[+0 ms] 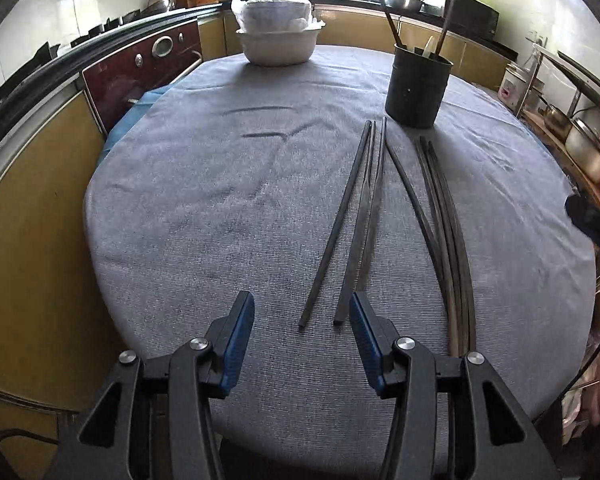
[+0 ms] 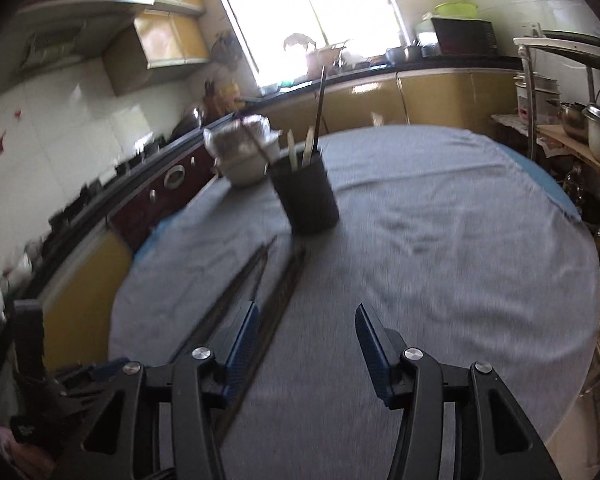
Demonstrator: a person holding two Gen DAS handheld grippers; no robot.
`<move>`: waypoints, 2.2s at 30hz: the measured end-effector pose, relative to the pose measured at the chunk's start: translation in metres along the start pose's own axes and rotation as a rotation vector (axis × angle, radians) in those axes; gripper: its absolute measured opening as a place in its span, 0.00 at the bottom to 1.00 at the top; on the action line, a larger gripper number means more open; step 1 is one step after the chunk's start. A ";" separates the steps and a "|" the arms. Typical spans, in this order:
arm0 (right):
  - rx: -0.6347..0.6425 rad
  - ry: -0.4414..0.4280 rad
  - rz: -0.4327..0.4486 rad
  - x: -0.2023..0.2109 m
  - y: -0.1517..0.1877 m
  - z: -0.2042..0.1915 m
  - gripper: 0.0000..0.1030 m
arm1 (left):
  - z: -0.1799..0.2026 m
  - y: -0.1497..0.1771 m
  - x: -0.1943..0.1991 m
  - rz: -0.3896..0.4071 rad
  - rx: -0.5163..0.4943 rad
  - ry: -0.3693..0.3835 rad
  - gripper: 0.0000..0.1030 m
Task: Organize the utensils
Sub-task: 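Move both open grippers back over the remaining dark chopsticks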
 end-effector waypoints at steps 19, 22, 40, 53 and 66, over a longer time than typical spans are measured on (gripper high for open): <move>-0.014 -0.042 -0.060 -0.026 0.018 -0.006 0.44 | -0.014 -0.002 -0.016 -0.015 0.008 -0.038 0.49; -0.009 -0.048 -0.064 -0.027 0.018 -0.009 0.43 | -0.021 0.001 -0.016 -0.016 0.025 -0.035 0.49; 0.033 -0.046 -0.100 -0.024 0.038 -0.015 0.40 | -0.035 0.021 -0.013 -0.016 0.038 -0.060 0.50; 0.044 -0.015 -0.104 -0.034 0.038 -0.022 0.40 | -0.046 0.022 -0.015 -0.014 0.071 -0.058 0.51; 0.101 0.103 -0.194 -0.090 0.029 -0.035 0.31 | -0.050 0.013 -0.022 -0.004 0.050 -0.073 0.55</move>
Point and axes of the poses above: each gripper's, at about its wrist camera, not at the fingertips, and x roughly against the way its jaws point, z to its right, y to its underside, the point moved 9 cm from there along -x, roughly the way its jaws point, and after that the axes turned 11 degrees about -x, right-handed, at the moved point
